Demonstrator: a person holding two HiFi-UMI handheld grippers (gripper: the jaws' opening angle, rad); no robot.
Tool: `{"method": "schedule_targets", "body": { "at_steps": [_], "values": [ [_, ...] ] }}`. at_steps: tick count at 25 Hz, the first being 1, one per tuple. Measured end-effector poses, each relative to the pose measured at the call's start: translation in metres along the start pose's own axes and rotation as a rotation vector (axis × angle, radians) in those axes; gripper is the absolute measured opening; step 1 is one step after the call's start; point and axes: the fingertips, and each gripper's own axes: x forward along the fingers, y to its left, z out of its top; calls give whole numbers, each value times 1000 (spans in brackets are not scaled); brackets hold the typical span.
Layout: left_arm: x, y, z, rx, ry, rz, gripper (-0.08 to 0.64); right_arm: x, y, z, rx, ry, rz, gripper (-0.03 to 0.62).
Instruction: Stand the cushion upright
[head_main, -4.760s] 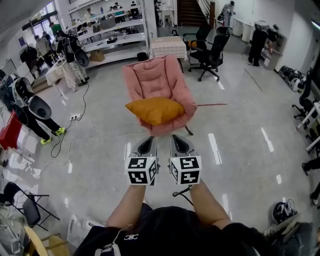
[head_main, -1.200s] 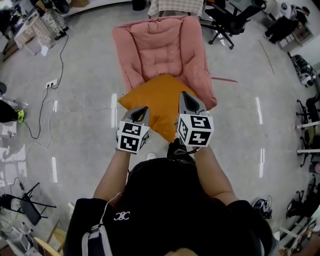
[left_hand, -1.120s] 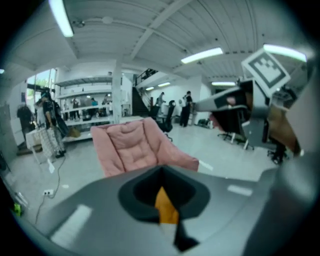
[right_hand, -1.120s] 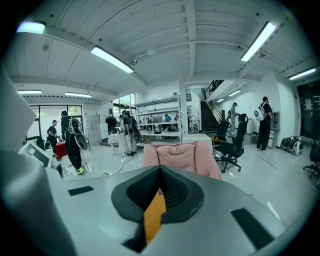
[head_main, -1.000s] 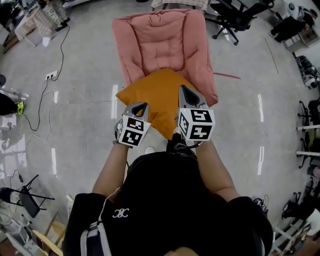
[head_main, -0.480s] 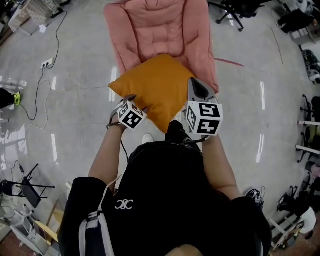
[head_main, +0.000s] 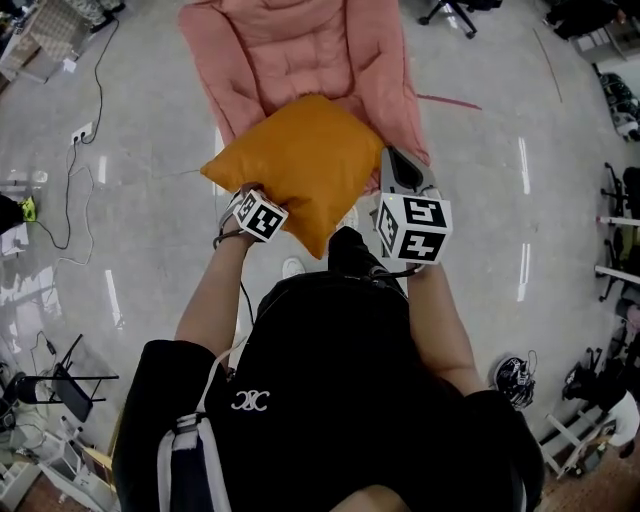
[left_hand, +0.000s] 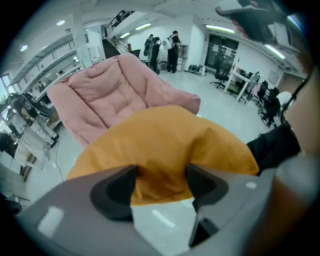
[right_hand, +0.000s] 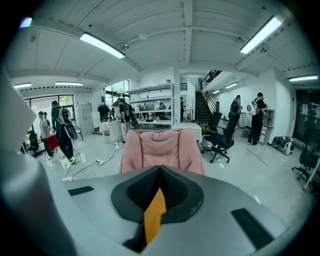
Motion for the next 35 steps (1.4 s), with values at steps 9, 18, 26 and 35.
{"method": "schedule_targets", "body": {
  "at_steps": [9, 18, 26, 35],
  "values": [
    [-4, 2, 18, -60, 14, 15, 54, 2, -15, 1, 8, -8, -8, -2],
    [-55, -2, 87, -233, -174, -99, 14, 3, -14, 11, 13, -40, -5, -2],
    [-114, -10, 148, -397, -335, -198, 14, -14, -19, 21, 29, -94, -28, -2],
    [-162, 1, 196, -599, -461, -279, 14, -30, -28, 27, 58, -140, -46, -2]
  ]
}}
